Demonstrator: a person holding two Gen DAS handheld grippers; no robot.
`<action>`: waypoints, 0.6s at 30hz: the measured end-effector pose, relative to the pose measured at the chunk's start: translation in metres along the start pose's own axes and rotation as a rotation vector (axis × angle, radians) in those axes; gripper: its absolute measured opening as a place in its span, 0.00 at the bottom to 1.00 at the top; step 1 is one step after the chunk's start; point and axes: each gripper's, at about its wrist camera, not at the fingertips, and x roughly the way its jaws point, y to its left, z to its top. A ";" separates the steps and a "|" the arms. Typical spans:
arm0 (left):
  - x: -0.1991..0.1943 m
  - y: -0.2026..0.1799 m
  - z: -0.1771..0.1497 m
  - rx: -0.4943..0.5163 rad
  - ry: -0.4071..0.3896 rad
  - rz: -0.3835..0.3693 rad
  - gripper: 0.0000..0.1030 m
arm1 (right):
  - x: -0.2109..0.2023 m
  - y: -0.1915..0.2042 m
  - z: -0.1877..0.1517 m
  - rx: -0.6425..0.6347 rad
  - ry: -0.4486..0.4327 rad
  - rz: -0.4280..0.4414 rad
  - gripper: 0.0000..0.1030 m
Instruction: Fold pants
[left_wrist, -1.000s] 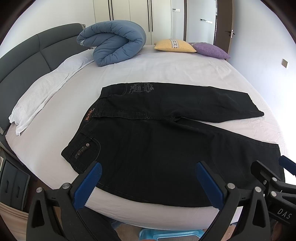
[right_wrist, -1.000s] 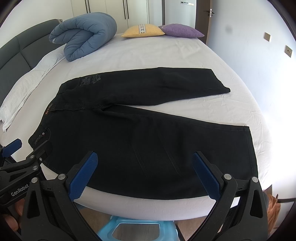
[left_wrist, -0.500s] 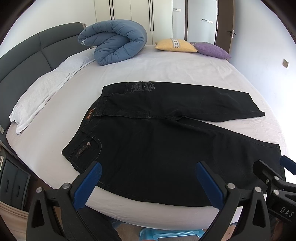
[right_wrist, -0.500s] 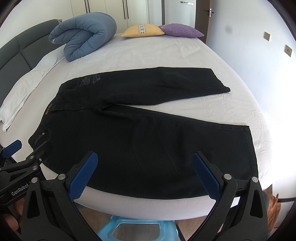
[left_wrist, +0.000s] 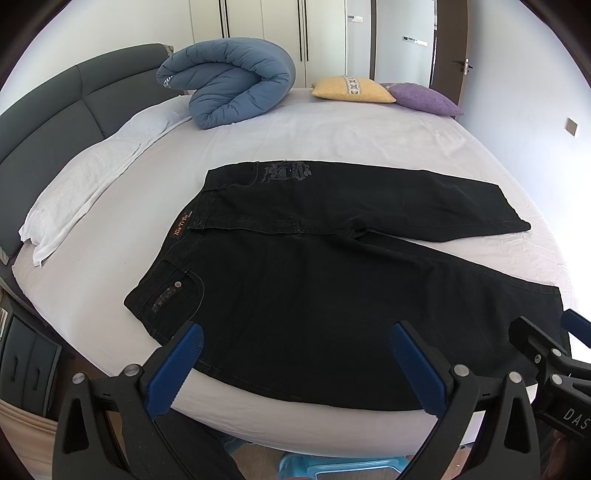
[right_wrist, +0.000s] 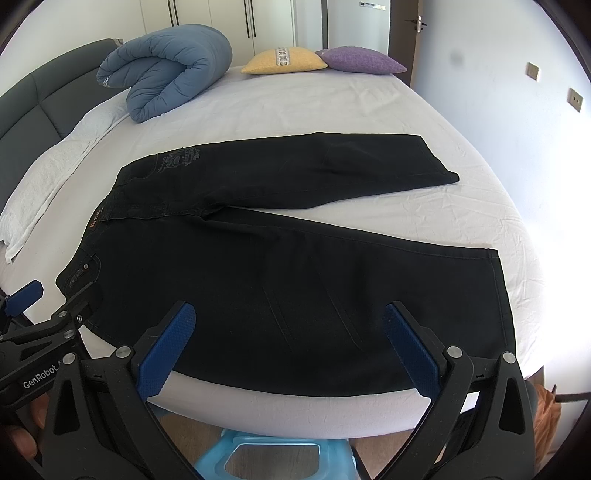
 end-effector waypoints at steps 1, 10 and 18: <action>0.000 0.000 0.000 -0.001 -0.001 0.000 1.00 | 0.000 0.000 0.000 0.001 0.001 0.000 1.00; 0.000 0.001 -0.002 0.000 0.001 0.002 1.00 | 0.001 -0.001 -0.001 0.003 0.002 0.000 1.00; 0.000 0.002 -0.003 0.003 0.002 0.004 1.00 | 0.002 -0.002 -0.002 0.006 0.002 -0.002 1.00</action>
